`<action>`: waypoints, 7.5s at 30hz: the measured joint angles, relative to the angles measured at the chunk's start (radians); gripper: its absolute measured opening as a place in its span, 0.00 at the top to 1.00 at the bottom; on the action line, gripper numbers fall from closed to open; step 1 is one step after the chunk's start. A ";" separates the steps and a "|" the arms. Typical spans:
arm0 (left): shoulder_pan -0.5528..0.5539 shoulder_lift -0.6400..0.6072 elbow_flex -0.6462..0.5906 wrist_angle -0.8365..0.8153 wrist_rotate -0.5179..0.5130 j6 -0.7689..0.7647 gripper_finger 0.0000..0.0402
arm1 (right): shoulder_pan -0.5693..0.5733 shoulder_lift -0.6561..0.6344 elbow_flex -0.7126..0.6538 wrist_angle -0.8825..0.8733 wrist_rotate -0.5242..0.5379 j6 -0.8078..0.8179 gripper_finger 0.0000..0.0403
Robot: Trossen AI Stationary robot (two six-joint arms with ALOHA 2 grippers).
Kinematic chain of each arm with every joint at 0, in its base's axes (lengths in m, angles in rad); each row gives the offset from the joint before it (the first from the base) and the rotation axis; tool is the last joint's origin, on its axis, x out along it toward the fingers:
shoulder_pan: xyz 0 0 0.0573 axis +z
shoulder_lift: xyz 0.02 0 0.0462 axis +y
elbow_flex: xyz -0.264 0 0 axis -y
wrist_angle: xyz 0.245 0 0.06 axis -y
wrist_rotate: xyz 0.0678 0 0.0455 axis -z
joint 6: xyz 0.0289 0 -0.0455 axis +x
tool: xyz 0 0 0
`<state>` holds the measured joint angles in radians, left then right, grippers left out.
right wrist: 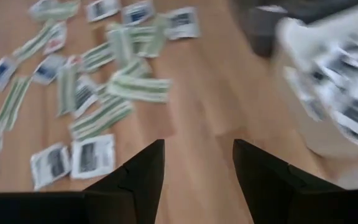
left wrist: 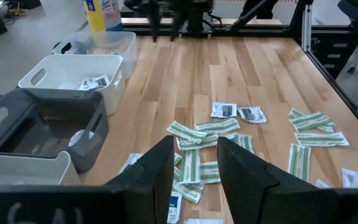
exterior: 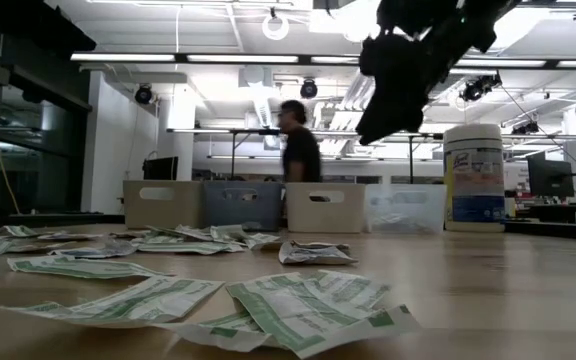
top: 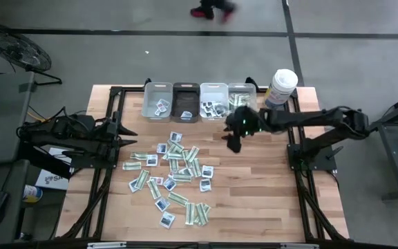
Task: Pick & Place First Aid Supplies
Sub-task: Put the black towelette pack into the white bin
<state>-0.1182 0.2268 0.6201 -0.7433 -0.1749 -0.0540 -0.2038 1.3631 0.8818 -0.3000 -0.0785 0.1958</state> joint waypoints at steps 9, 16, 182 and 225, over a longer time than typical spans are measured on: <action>0.000 0.000 0.000 -0.026 0.000 0.000 0.70 | 0.236 0.090 0.000 0.091 0.132 -0.099 0.54; 0.000 0.000 0.000 -0.047 -0.001 0.000 0.70 | 0.319 0.206 0.000 0.188 0.142 0.069 0.54; 0.000 0.000 0.000 -0.140 -0.054 -0.009 0.70 | -0.268 0.375 0.209 0.150 0.226 0.297 0.96; 0.000 0.000 0.000 -0.143 -0.042 -0.037 0.70 | -0.269 0.348 0.211 0.162 -0.052 0.253 0.69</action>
<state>-0.1184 0.2268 0.6201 -0.8861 -0.2168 -0.0906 -0.4730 1.7115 1.0927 -0.1375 -0.1310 0.4490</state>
